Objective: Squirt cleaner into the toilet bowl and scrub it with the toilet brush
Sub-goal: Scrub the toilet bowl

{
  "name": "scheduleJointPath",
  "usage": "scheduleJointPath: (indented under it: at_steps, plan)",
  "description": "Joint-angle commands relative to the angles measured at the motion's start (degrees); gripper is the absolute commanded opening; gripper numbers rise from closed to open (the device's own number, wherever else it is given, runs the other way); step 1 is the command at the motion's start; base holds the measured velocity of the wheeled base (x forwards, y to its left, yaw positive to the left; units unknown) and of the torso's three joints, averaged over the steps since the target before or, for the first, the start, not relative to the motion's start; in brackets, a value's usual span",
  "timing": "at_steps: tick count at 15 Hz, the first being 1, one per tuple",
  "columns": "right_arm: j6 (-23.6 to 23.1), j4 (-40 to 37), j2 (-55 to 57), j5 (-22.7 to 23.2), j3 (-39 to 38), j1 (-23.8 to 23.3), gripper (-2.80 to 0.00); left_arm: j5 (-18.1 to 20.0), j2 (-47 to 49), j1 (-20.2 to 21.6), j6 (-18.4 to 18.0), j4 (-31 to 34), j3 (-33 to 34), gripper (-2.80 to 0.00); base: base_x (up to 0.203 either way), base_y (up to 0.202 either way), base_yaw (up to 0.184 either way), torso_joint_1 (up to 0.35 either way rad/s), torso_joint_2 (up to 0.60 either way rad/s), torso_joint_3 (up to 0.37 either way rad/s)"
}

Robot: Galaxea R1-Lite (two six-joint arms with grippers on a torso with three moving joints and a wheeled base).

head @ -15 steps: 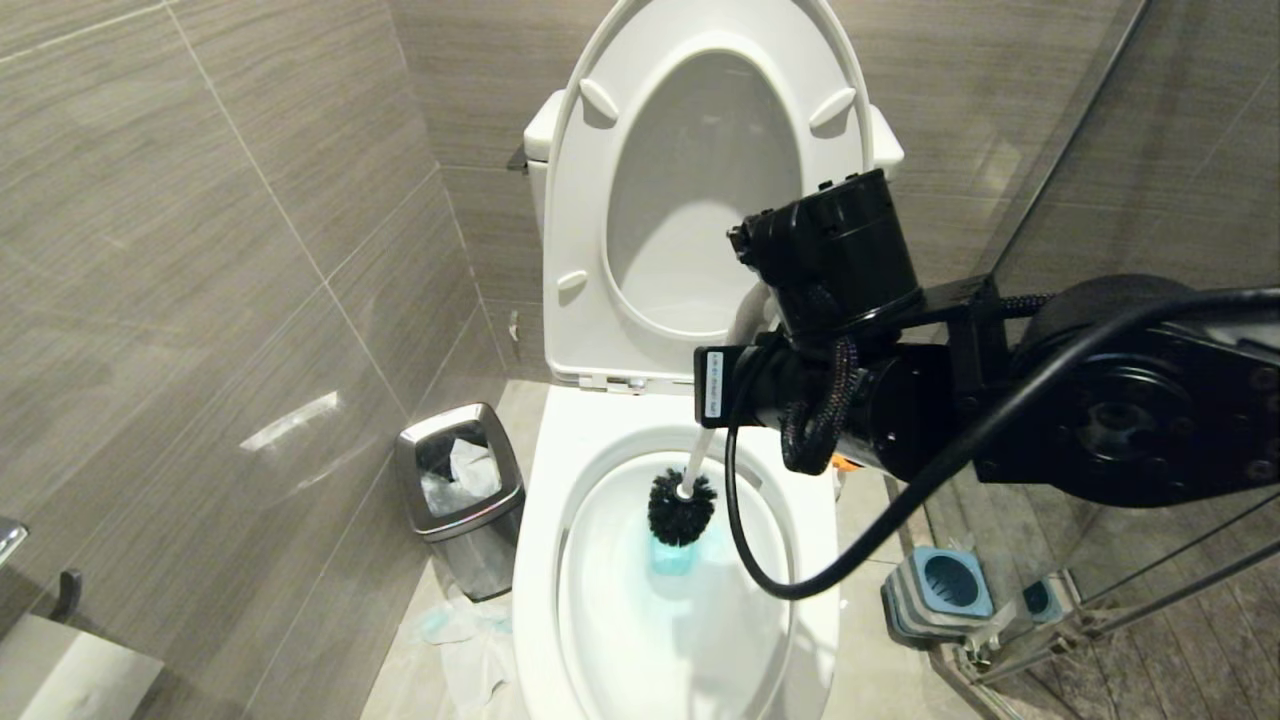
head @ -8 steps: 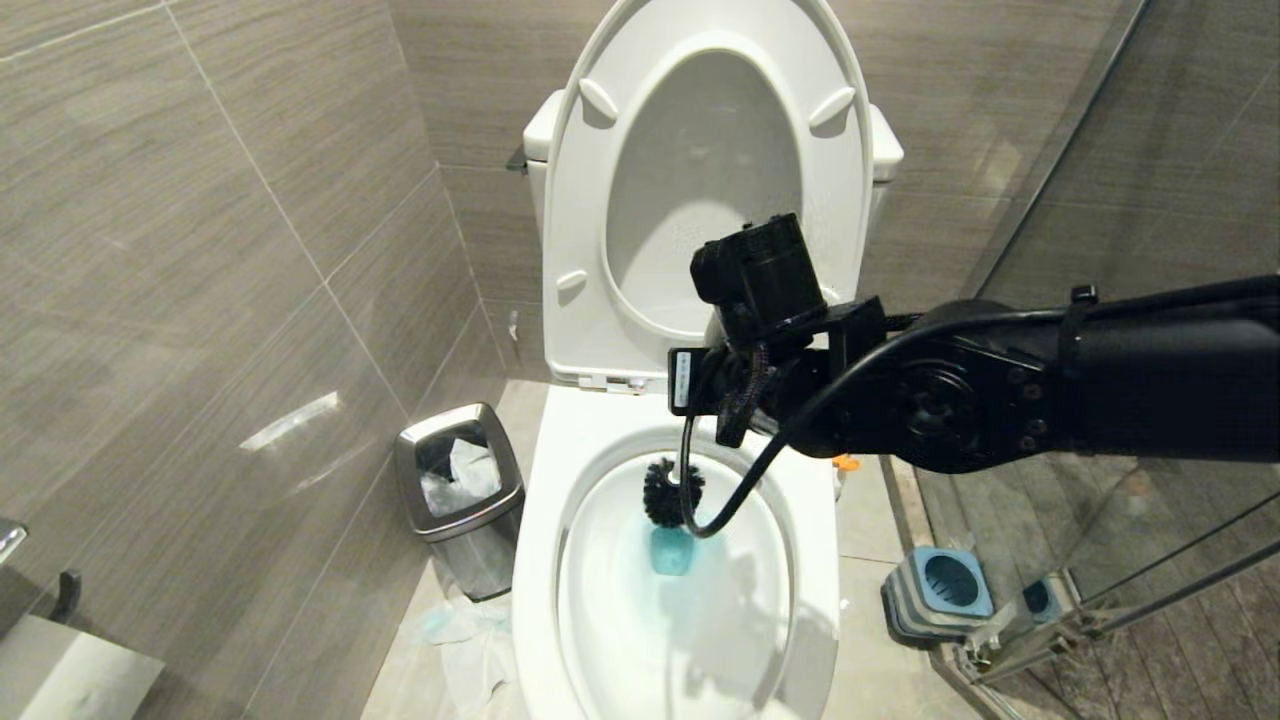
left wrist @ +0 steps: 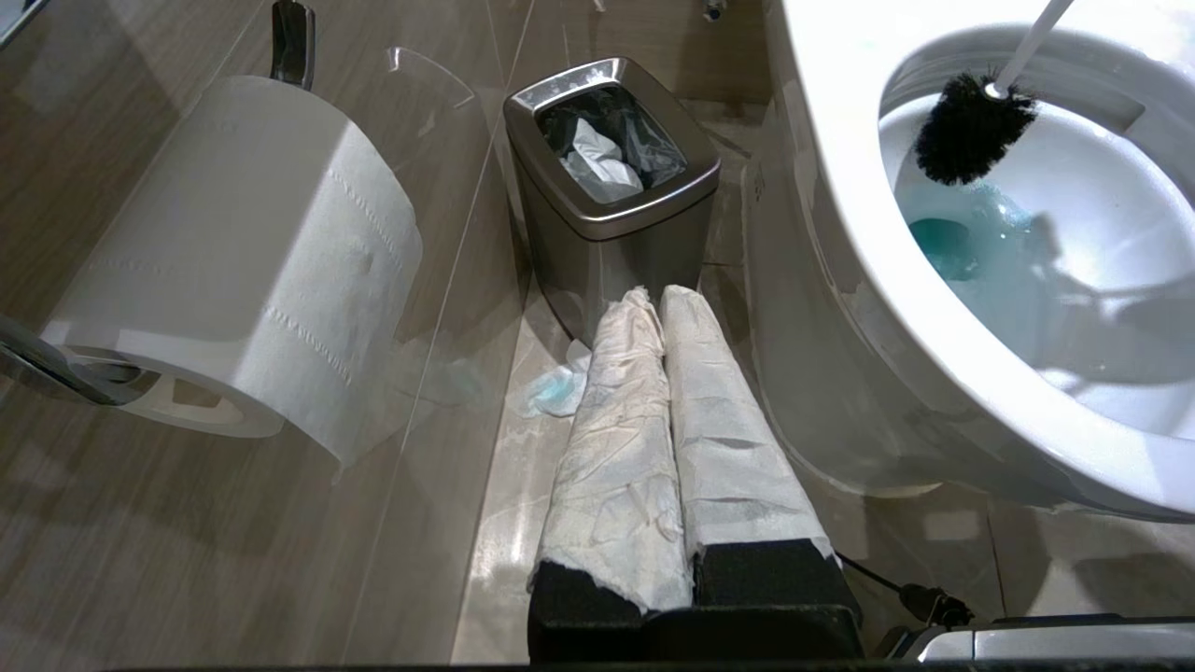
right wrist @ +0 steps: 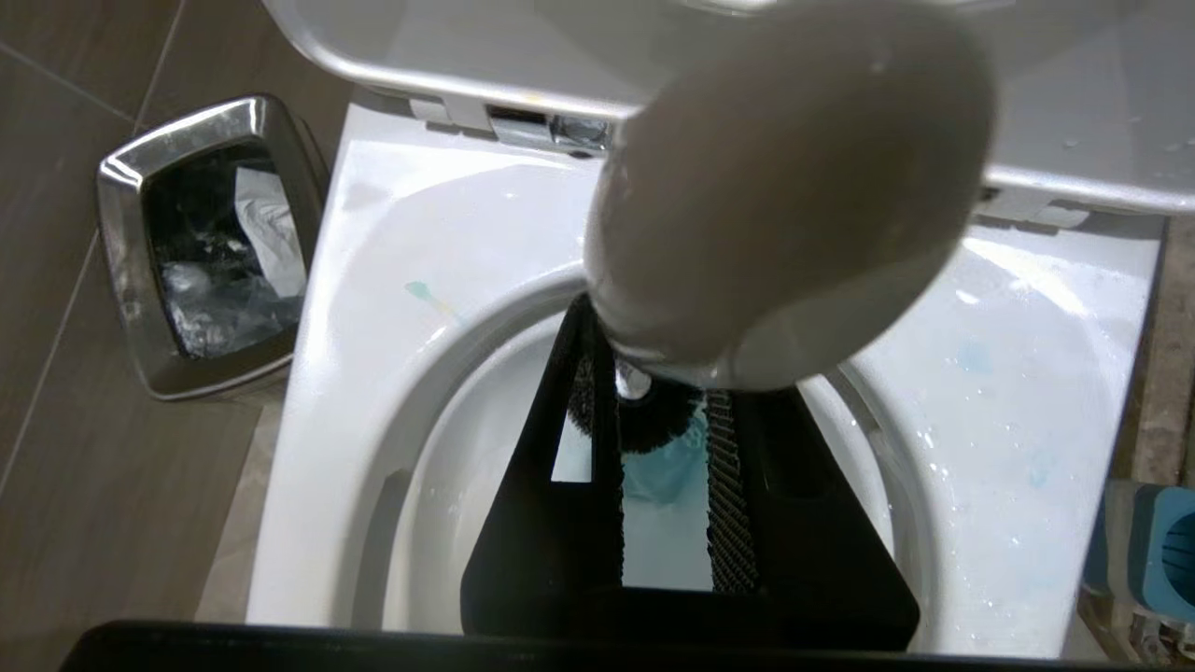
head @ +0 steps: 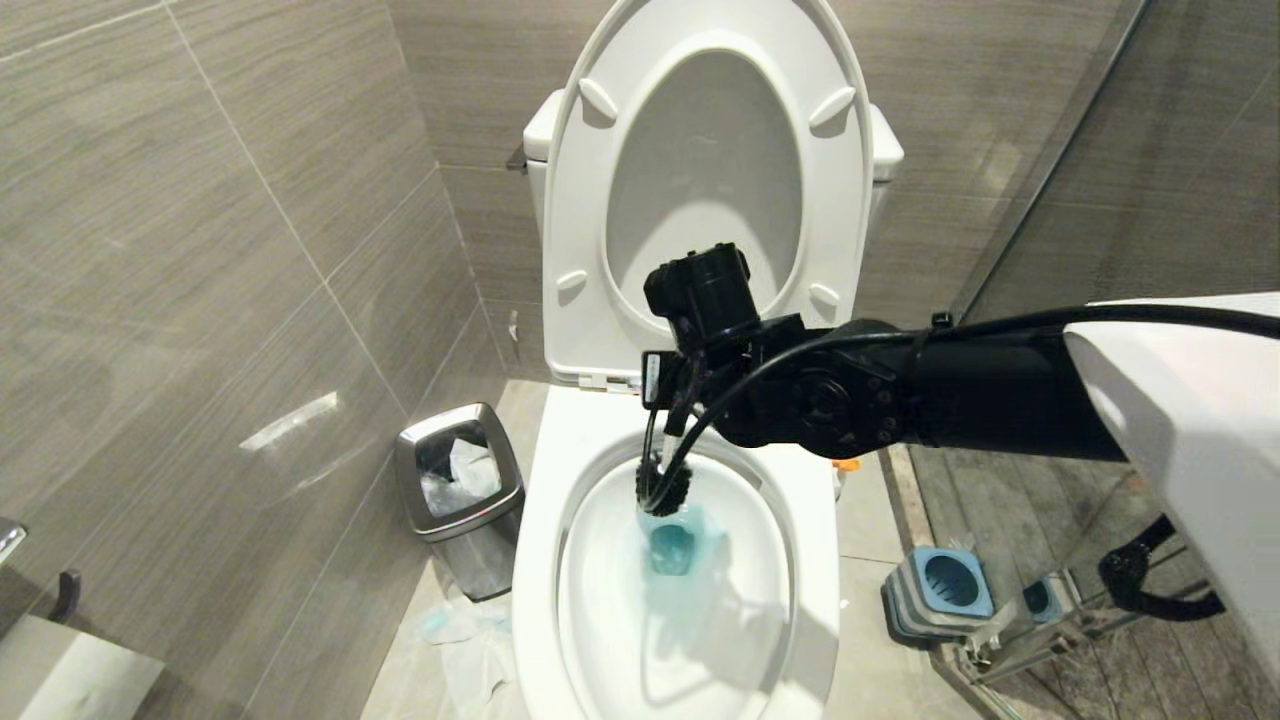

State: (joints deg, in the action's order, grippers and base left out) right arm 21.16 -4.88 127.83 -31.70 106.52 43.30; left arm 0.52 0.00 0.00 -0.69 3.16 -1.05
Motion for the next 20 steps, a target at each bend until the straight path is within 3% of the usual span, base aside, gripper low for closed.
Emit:
scheduleJointPath:
  at_steps: [1,7,11,14,20]
  plan:
    - [0.10,-0.19,3.77,-0.37,4.62,0.13,-2.80,0.00,0.00,0.09,-0.01,0.01,-0.01,-2.80,0.000,0.000,0.000,0.000,0.00,0.000]
    - [-0.04,-0.43,5.24,0.58,6.59,3.03,-2.80,0.00,0.00,0.00,-0.01,0.01,-0.01,-2.80,0.000,0.000,0.000,0.000,0.00,0.000]
    - [2.40,-2.75,2.87,0.55,2.96,7.64,-2.80,0.00,0.00,0.07,-0.01,0.01,-0.01,-2.80,0.000,0.000,0.000,0.000,0.00,0.000]
    - [5.87,-4.61,-3.21,0.58,-7.54,10.13,-2.80,0.00,0.00,0.09,-0.01,0.01,-0.01,-2.80,0.000,0.000,0.000,0.000,0.00,0.000]
    - [12.33,-4.36,-20.24,0.17,-37.77,13.05,-2.80,0.00,0.00,0.09,-0.01,0.01,-0.01,-2.80,0.000,0.000,0.000,0.000,0.00,0.000]
